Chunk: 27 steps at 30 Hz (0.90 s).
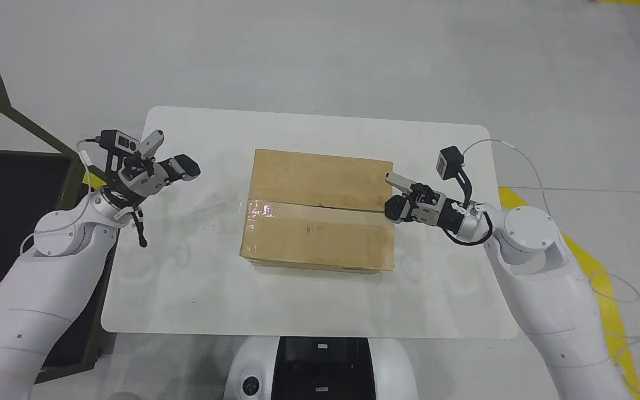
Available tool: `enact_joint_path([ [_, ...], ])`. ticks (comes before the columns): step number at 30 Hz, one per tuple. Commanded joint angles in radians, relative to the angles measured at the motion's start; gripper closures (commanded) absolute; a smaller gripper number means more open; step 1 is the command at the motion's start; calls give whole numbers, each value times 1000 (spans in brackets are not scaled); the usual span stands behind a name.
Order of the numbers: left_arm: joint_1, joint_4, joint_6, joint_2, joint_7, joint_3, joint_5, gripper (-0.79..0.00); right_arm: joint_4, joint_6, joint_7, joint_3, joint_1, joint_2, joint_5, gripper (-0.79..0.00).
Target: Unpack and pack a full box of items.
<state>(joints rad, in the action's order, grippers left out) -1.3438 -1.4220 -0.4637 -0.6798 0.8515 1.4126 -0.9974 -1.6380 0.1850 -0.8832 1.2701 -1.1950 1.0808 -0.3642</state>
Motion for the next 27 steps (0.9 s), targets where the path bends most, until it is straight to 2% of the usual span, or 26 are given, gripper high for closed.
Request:
enact_joint_path([
  [1,0,0,0,0,0,0,0,-785,0,0,0,0,0,0,0,-785],
  [5,0,-7,-1,-2,-19,3,-14,-785,0,0,0,0,0,0,0,-785],
  [8,-26,-34,-60,-13,-150,12,27,-785,0,0,0,0,0,0,0,-785],
  [11,-82,-101,-111,-27,-349,12,90,-785,0,0,0,0,0,0,0,-785],
  [17,-212,-223,-157,-46,-584,31,182,-785,0,0,0,0,0,0,0,-785],
  [22,-303,-298,-184,-62,-731,41,242,-785,0,0,0,0,0,0,0,-785],
  [27,-361,-349,-207,-85,-839,21,308,-785,0,0,0,0,0,0,0,-785],
])
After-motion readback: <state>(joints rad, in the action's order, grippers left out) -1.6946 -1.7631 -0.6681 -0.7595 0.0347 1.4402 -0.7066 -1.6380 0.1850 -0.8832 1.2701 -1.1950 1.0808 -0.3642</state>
